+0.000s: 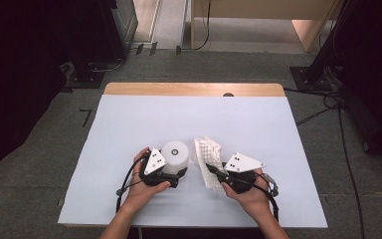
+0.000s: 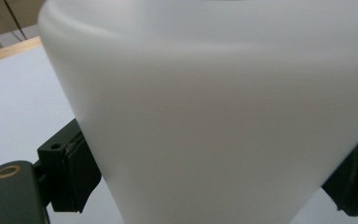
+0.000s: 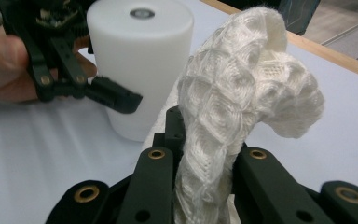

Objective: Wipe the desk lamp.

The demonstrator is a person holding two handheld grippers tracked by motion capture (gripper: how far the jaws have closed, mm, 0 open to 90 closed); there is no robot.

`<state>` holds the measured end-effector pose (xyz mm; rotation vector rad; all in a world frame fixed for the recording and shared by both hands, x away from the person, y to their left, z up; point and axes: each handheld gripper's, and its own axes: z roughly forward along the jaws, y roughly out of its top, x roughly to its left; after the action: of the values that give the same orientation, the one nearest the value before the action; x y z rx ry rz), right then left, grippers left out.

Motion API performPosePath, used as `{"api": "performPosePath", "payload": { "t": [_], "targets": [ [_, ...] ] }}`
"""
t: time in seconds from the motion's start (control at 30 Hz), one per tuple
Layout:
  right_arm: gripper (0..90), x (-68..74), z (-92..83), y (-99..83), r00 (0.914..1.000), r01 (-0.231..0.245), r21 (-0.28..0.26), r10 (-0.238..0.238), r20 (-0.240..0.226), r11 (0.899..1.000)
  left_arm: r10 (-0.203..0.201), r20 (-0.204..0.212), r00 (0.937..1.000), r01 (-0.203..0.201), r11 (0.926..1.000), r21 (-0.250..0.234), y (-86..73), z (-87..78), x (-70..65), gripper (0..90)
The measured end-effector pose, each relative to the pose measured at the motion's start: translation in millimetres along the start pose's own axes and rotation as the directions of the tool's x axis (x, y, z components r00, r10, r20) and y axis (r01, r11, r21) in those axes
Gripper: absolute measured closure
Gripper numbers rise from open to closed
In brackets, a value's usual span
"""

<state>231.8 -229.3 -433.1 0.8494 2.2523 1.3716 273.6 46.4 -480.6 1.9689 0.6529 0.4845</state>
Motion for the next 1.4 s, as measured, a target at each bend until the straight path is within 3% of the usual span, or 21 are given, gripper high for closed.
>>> {"api": "performPosePath", "payload": {
  "t": [0.1, 0.2, 0.33, 0.43, 0.47, 0.53, 0.57, 0.6, 0.67, 0.77, 0.83, 0.87, 0.93, 0.97, 1.03, 1.1, 1.13, 1.23, 1.27, 1.33, 1.4],
  "targets": [
    [80.0, -0.8, -0.3, -0.6, 1.0000, 0.000, -0.001, 0.000, 0.001, 1.000, 0.004, 0.002, 1.0000, -0.004, 1.0000, -0.002, -1.5, -0.4, 0.1, 7.6],
    [80.0, -1.1, -0.6, -1.6, 1.0000, -0.002, 0.004, 0.002, 0.000, 1.000, 0.003, -0.038, 0.9993, -0.002, 0.9993, 0.037, -4.0, 2.1, -2.4, 2.9],
    [80.0, -5.1, -2.8, -2.6, 0.9999, -0.014, -0.003, 0.014, 0.009, 1.000, -0.060, -0.105, 0.9927, 0.061, 0.9981, 0.011, -3.9, 0.3, -10.2, 2.6],
    [80.0, -6.8, -3.5, -2.1, 0.9996, -0.025, -0.011, 0.025, 0.013, 1.000, -0.130, -0.163, 0.9779, 0.130, 0.9914, -0.010, 0.3, 0.6, -18.9, 2.6],
    [80.0, -6.2, -3.3, -2.0, 0.9996, -0.026, -0.007, 0.026, 0.010, 1.000, -0.140, -0.203, 0.9690, 0.141, 0.9899, -0.008, 2.1, 2.3, -22.7, 2.6],
    [80.0, -5.0, -1.6, -1.9, 0.9998, -0.019, -0.007, 0.019, 0.009, 1.000, -0.151, -0.237, 0.9599, 0.153, 0.9882, -0.010, 4.2, 5.3, -28.0, 2.4],
    [80.0, -4.5, -1.0, -2.0, 0.9998, -0.017, -0.005, 0.018, 0.008, 1.000, -0.152, -0.274, 0.9497, 0.160, 0.9871, 0.007, 4.7, 7.5, -29.8, 2.6],
    [80.0, -4.0, -0.1, -2.2, 0.9999, -0.016, -0.004, 0.016, 0.006, 1.000, -0.159, -0.278, 0.9472, 0.168, 0.9858, 0.008, 4.4, 8.6, -29.8, 2.6],
    [80.0, -2.6, 0.5, -2.4, 0.9999, -0.016, -0.002, 0.016, 0.004, 1.000, -0.165, -0.262, 0.9509, 0.173, 0.9849, 0.008, 3.0, 7.8, -28.2, 7.2],
    [80.0, -1.8, 0.3, -2.3, 0.9999, -0.012, -0.006, 0.012, 0.003, 1.000, -0.158, -0.207, 0.9655, 0.164, 0.9865, 0.011, 2.3, 5.4, -22.7, 8.1],
    [80.0, -2.3, -1.1, -1.8, 0.9999, -0.013, -0.011, 0.013, 0.004, 1.000, -0.183, -0.108, 0.9772, 0.183, 0.9831, -0.004, 1.5, 3.1, -14.9, 8.2],
    [80.0, -2.4, -2.2, -1.2, 0.9999, -0.012, -0.019, 0.012, 0.005, 1.000, -0.209, -0.030, 0.9774, 0.209, 0.9778, -0.017, 1.2, 1.3, -9.7, 8.2],
    [80.0, -1.1, -5.8, 1.2, 1.0000, -0.005, -0.042, 0.005, 0.002, 0.999, -0.246, 0.117, 0.9622, 0.252, 0.9671, -0.037, 2.0, -2.3, -0.5, 8.2],
    [80.0, 0.0, -8.1, 3.5, 1.0000, 0.004, -0.058, -0.004, -0.004, 0.998, -0.251, 0.186, 0.9499, 0.263, 0.9642, -0.038, 3.2, -3.8, 3.2, 8.2],
    [80.0, 4.7, -13.3, 9.1, 0.9994, 0.029, -0.084, -0.031, -0.017, 0.996, -0.234, 0.311, 0.9212, 0.260, 0.9645, -0.045, 5.3, -6.9, 6.8, 8.2],
    [80.0, 11.9, -17.6, 15.0, 0.9976, 0.061, -0.111, -0.064, -0.028, 0.992, -0.223, 0.405, 0.8870, 0.257, 0.9660, -0.031, 7.4, -8.2, 7.2, 8.2],
    [80.0, 15.5, -18.8, 17.7, 0.9962, 0.075, -0.123, -0.080, -0.036, 0.990, -0.210, 0.439, 0.8737, 0.248, 0.9683, -0.030, 8.6, -8.5, 5.5, 8.2],
    [80.0, 26.1, -20.0, 23.2, 0.9920, 0.108, -0.138, -0.116, -0.050, 0.985, -0.189, 0.491, 0.8507, 0.237, 0.9709, -0.036, 12.2, -8.3, 0.7, 8.2],
    [80.0, 28.6, -19.2, 23.8, 0.9908, 0.115, -0.138, -0.124, -0.055, 0.984, -0.196, 0.509, 0.8378, 0.251, 0.9673, -0.039, 12.7, -8.8, 0.9, 8.2],
    [80.0, 31.3, -15.3, 22.5, 0.9881, 0.133, -0.120, -0.141, -0.062, 0.984, -0.217, 0.530, 0.8196, 0.288, 0.9562, -0.054, 13.1, -10.5, 3.7, 8.2],
    [80.0, 30.9, -10.5, 18.4, 0.9882, 0.131, -0.096, -0.138, -0.066, 0.987, -0.232, 0.541, 0.8085, 0.316, 0.9464, -0.066, 13.4, -14.2, 9.1, 8.2]
  ]
}}
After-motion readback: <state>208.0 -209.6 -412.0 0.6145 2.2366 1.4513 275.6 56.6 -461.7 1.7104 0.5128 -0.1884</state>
